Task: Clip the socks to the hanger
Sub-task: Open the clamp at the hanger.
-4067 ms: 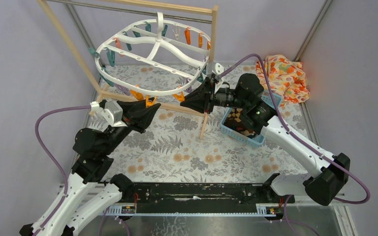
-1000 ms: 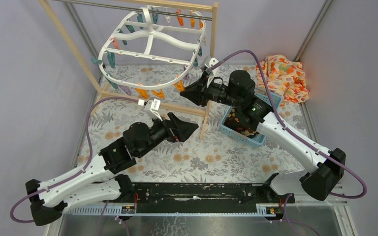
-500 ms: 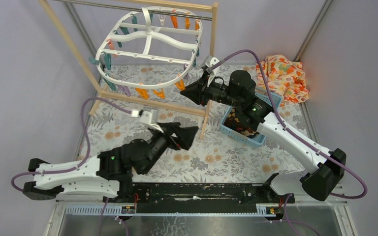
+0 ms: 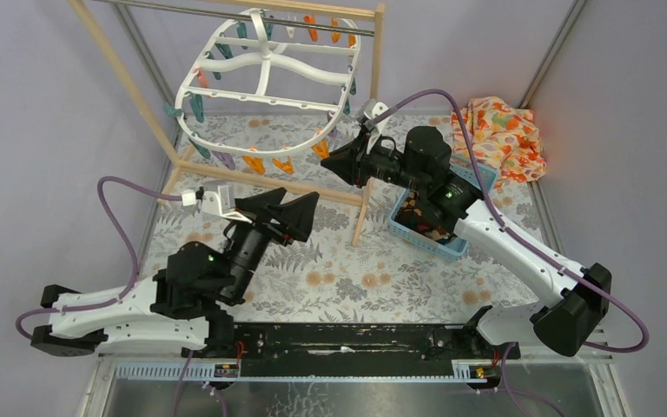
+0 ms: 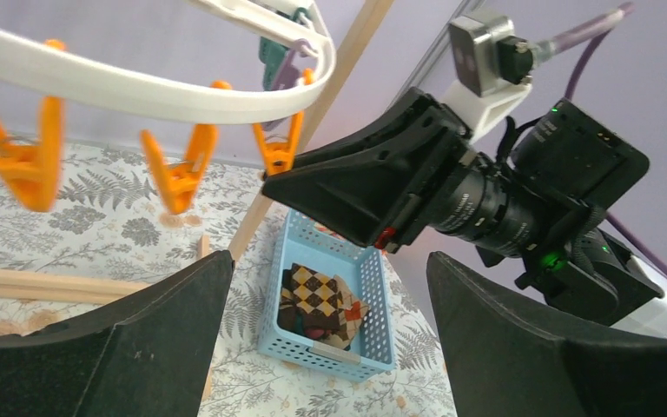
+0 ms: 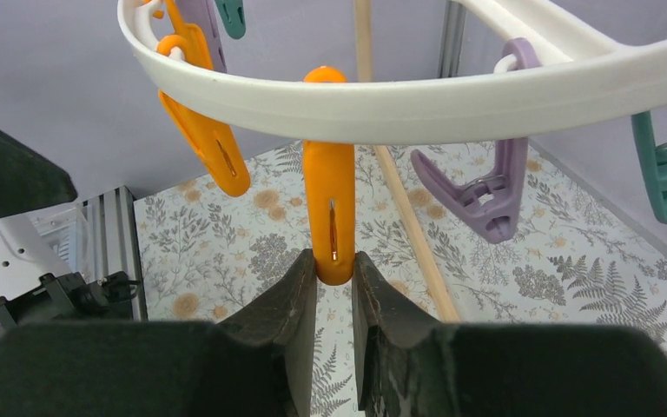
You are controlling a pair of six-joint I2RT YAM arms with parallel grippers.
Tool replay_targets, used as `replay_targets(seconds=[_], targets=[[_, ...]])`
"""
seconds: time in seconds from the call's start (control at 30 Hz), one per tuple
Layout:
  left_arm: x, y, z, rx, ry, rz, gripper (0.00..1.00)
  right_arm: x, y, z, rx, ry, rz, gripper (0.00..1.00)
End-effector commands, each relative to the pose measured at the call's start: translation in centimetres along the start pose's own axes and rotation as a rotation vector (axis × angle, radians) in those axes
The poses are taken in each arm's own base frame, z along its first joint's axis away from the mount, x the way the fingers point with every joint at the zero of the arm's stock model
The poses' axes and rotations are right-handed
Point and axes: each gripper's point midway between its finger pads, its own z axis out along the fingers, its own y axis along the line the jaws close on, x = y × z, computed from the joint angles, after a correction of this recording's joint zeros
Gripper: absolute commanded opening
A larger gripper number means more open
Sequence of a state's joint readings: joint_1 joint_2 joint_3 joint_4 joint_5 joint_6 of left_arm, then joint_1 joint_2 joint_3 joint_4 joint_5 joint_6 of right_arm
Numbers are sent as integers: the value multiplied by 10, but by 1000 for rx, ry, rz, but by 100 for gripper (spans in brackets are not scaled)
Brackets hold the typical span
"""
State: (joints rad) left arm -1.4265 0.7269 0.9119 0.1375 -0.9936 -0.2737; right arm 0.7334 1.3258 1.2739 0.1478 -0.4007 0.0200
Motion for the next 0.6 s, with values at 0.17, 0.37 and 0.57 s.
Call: replay_targets(seconds=[0.17, 0.37, 0.57], targets=[[-21, -48, 14, 79, -12, -135, 89, -33, 1, -3, 22, -79, -17, 0], [-32, -54, 20, 55, 16, -154, 92, -40, 8, -12, 19, -120, 3, 0], [-32, -32, 40, -11, 47, -154, 95, -44, 13, -14, 1, -140, 4, 0]])
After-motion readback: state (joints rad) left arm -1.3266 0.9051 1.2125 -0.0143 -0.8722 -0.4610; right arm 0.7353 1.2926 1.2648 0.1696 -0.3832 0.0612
